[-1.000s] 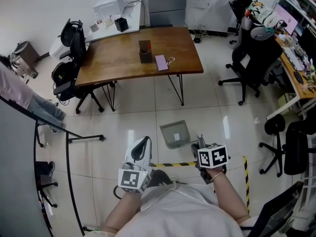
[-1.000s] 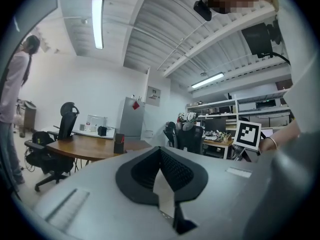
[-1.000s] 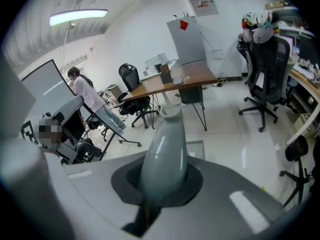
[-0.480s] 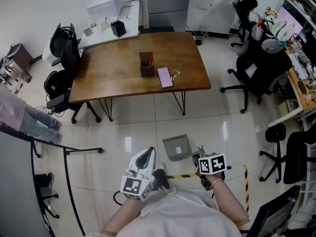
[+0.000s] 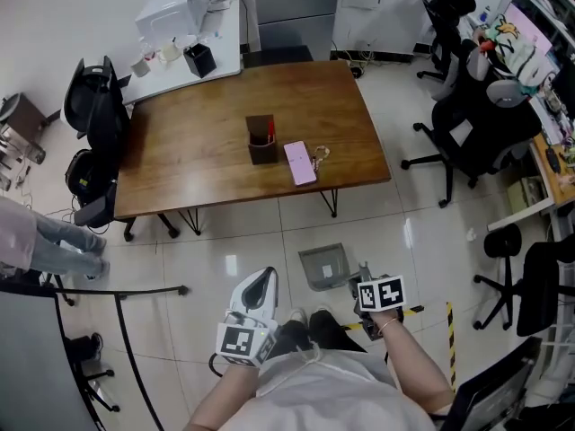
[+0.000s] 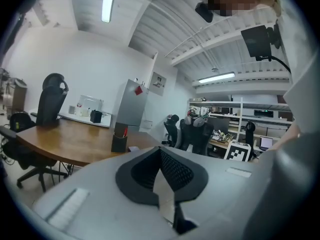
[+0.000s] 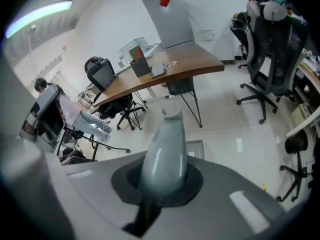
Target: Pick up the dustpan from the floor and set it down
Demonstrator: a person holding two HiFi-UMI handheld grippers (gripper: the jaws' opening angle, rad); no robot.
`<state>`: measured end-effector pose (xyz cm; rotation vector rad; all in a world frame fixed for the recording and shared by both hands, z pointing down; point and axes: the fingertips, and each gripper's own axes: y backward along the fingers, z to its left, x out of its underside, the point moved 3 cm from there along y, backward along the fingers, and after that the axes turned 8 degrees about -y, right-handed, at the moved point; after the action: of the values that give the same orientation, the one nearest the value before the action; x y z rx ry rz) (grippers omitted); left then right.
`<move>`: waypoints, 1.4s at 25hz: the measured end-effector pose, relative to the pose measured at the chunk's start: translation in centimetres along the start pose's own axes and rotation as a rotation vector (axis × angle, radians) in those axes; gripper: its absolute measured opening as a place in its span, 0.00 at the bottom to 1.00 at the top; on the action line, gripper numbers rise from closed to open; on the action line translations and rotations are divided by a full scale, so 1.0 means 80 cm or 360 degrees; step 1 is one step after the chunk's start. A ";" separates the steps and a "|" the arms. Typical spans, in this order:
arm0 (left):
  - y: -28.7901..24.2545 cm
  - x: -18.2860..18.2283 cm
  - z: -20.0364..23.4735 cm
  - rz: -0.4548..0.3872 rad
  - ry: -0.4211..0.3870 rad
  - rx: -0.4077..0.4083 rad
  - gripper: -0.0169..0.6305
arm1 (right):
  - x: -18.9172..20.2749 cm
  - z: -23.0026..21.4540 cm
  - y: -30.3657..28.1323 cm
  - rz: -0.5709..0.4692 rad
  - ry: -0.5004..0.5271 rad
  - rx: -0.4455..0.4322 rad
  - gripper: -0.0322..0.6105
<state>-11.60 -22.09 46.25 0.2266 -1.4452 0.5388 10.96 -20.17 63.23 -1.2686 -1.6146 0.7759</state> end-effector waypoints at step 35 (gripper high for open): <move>0.008 0.057 0.046 0.0151 0.0055 -0.0059 0.05 | -0.086 -0.014 -0.058 -0.0532 0.0406 0.0487 0.70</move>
<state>-15.01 -22.28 51.07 0.1191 -1.4363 0.5897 10.59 -28.10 65.86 -0.8164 -1.3900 0.5966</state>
